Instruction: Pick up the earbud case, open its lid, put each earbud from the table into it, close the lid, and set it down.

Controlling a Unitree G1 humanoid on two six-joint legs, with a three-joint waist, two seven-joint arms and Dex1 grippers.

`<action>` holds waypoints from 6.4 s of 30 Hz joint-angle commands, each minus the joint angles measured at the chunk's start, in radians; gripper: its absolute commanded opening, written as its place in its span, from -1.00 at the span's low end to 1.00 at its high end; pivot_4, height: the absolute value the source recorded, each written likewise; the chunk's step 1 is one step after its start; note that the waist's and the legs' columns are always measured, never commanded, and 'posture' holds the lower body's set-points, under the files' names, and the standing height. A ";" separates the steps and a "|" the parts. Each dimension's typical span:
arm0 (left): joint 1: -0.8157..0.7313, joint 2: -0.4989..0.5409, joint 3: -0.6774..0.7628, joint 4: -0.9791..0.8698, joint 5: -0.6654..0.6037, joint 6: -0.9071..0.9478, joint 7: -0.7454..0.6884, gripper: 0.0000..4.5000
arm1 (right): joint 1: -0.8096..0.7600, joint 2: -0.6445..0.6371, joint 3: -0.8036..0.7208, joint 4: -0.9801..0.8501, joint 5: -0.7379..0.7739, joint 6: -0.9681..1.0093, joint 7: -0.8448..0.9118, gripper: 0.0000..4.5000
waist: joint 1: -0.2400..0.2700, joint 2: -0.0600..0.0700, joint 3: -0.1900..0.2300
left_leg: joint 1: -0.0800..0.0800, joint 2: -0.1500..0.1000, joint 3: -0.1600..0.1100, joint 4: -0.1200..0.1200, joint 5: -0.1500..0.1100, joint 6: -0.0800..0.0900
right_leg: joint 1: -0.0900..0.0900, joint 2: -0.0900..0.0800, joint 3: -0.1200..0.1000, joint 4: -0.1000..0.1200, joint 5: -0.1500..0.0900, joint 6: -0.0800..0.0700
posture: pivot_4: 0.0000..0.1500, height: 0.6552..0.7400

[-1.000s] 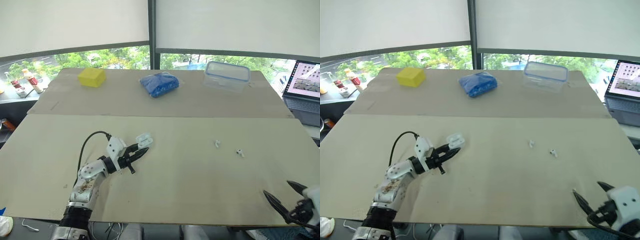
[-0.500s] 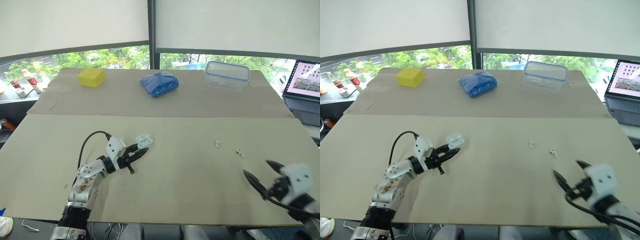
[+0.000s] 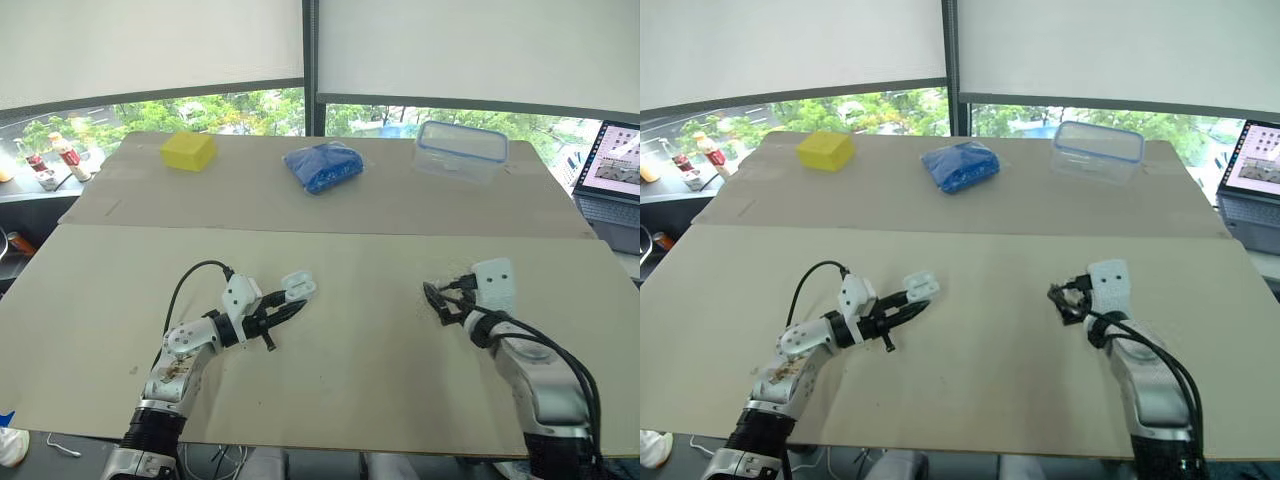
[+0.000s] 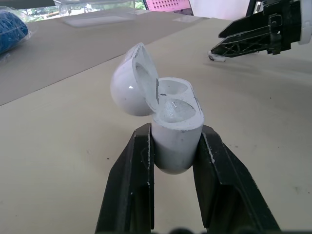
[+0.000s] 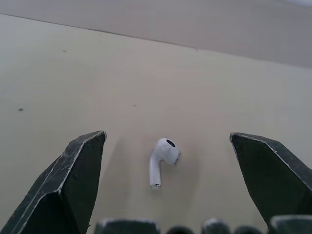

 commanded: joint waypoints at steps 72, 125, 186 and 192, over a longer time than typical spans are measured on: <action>0.262 0.113 -0.007 -0.374 -0.060 0.140 0.013 -0.74 | 0.265 -0.832 0.143 0.156 -0.030 -0.698 1.180 0.05 | -0.005 -0.004 0.001 | 0.005 0.001 0.000 0.000 0.000 0.000 | 0.006 0.000 0.000 -0.004 0.000 0.000 | 1.00 0.05; 0.252 0.098 -0.029 -0.394 -0.061 0.173 0.031 -0.74 | 0.176 -0.949 0.178 -0.243 -0.150 -0.429 1.142 -0.84 | -0.002 -0.002 0.002 | 0.004 0.001 0.000 0.000 0.000 0.000 | 0.006 0.000 -0.001 -0.005 0.000 0.001 | 1.00 0.05; -0.126 -0.106 -0.046 -0.161 -0.050 0.209 0.109 -0.74 | -0.072 0.267 0.332 -0.288 0.237 -0.050 0.069 -0.23 | -0.027 -0.002 0.002 | -0.011 0.000 -0.002 0.001 0.002 -0.003 | -0.012 0.000 -0.001 0.003 0.001 0.000 | 1.00 0.05; -0.103 -0.099 -0.044 -0.165 -0.046 0.207 0.112 -0.74 | -0.025 0.153 0.222 -0.466 0.347 0.073 0.090 0.40 | -0.022 -0.002 0.002 | -0.012 0.000 -0.002 0.001 0.002 -0.003 | -0.012 0.000 -0.001 0.002 0.001 0.000 | 1.00 0.05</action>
